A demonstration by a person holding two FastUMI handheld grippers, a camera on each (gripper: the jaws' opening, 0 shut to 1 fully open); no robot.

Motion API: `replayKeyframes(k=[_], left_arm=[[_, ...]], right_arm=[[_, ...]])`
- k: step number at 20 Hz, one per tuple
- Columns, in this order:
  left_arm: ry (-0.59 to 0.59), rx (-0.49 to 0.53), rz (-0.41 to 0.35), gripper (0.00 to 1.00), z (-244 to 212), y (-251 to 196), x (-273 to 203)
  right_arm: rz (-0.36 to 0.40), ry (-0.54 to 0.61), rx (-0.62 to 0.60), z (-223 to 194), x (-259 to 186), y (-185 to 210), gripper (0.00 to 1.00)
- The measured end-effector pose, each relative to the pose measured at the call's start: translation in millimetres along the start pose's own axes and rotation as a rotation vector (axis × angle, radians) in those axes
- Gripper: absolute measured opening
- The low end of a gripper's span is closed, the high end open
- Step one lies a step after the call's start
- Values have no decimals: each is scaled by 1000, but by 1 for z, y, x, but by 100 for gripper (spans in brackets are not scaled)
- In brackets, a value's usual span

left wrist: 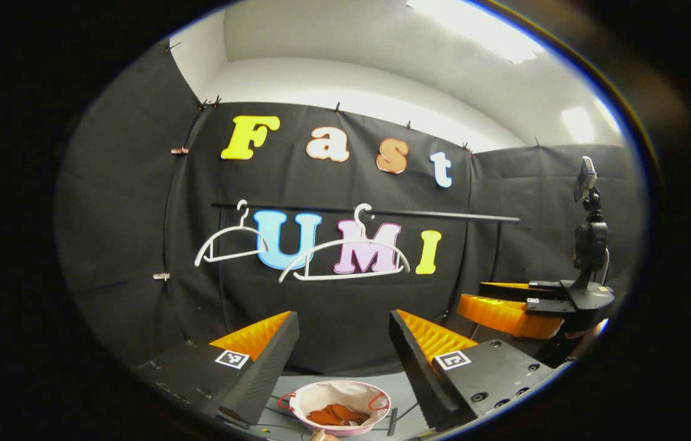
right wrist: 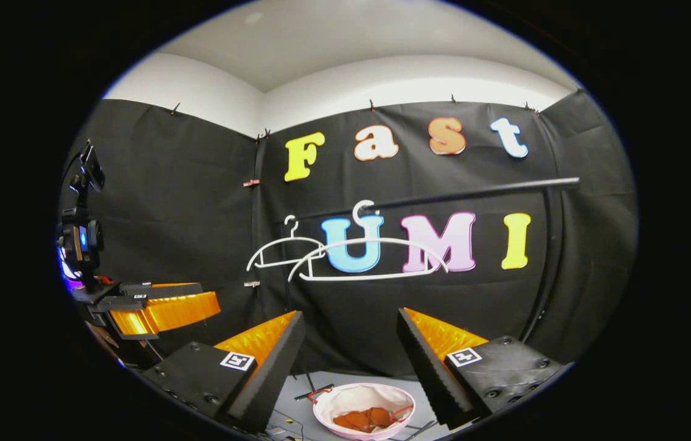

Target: Grasp the clothes on the hanger with both hands and then place them into the laundry hamper below.

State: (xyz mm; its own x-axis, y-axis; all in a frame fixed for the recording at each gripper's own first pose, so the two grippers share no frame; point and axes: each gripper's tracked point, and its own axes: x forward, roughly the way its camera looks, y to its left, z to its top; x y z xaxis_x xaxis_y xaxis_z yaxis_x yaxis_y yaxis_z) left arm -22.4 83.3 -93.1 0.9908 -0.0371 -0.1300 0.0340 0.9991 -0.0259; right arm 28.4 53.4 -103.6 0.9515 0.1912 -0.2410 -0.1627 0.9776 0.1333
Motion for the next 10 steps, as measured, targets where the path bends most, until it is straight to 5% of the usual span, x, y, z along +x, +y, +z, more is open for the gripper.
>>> replayKeyframes(k=[5, 6, 10], left_arm=[[-90, 2, -38, 90, 28, -17, -11], [-104, 4, -44, 98, 32, -19, -11], [-105, -4, -72, 94, 38, -38, -14]], right_arm=[[-27, -66, -10, 25, -26, 3, 100], [-23, -77, -6, 29, -29, 5, 98], [-13, -104, -17, 44, -39, 4, 100]])
